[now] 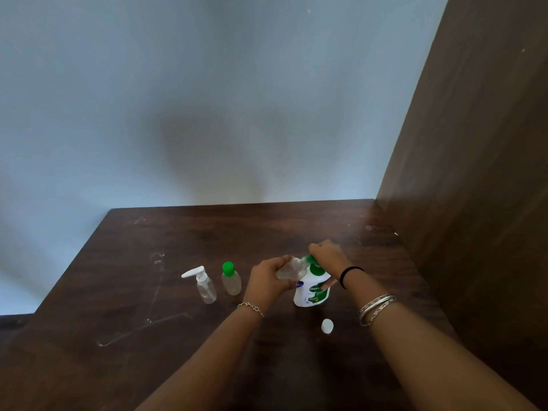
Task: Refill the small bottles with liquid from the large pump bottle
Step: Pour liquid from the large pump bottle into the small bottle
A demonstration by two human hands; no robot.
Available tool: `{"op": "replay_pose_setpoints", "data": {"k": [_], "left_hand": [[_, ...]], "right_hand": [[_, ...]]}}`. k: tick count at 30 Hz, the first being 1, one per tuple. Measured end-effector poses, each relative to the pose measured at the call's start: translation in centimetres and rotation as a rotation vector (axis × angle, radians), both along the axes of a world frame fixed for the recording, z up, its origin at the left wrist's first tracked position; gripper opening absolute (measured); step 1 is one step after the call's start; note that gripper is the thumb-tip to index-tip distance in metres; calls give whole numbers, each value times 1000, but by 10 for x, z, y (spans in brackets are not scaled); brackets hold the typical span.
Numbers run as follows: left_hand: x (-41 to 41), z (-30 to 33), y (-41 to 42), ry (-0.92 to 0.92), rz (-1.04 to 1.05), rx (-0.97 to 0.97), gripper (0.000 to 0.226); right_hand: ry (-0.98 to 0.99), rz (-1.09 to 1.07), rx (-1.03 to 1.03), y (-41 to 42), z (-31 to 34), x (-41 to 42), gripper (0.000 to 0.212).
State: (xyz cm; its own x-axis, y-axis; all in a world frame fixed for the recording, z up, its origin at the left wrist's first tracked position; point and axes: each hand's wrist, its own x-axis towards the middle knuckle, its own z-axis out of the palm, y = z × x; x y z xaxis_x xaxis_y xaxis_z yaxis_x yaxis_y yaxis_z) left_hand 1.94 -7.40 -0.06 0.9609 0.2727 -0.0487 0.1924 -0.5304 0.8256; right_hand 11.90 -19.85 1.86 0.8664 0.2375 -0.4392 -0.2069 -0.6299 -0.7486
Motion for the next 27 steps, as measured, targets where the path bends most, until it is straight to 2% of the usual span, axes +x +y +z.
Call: {"op": "replay_pose_setpoints", "data": {"k": [7, 13, 20, 25, 27], "left_hand": [[1, 6, -2, -4, -7, -12, 58], [0, 4, -2, 12, -9, 11, 60], [0, 6, -2, 15, -20, 21, 61], [0, 2, 0, 14, 0, 41, 61], [0, 2, 0, 11, -3, 42, 60]], "right_hand": [[206, 27, 66, -5, 6, 1, 20], [80, -15, 54, -1, 0, 2, 19], [199, 6, 106, -4, 2, -1, 20], [2, -50, 22, -1, -1, -3, 24], [34, -42, 51, -1, -2, -3, 21]]}}
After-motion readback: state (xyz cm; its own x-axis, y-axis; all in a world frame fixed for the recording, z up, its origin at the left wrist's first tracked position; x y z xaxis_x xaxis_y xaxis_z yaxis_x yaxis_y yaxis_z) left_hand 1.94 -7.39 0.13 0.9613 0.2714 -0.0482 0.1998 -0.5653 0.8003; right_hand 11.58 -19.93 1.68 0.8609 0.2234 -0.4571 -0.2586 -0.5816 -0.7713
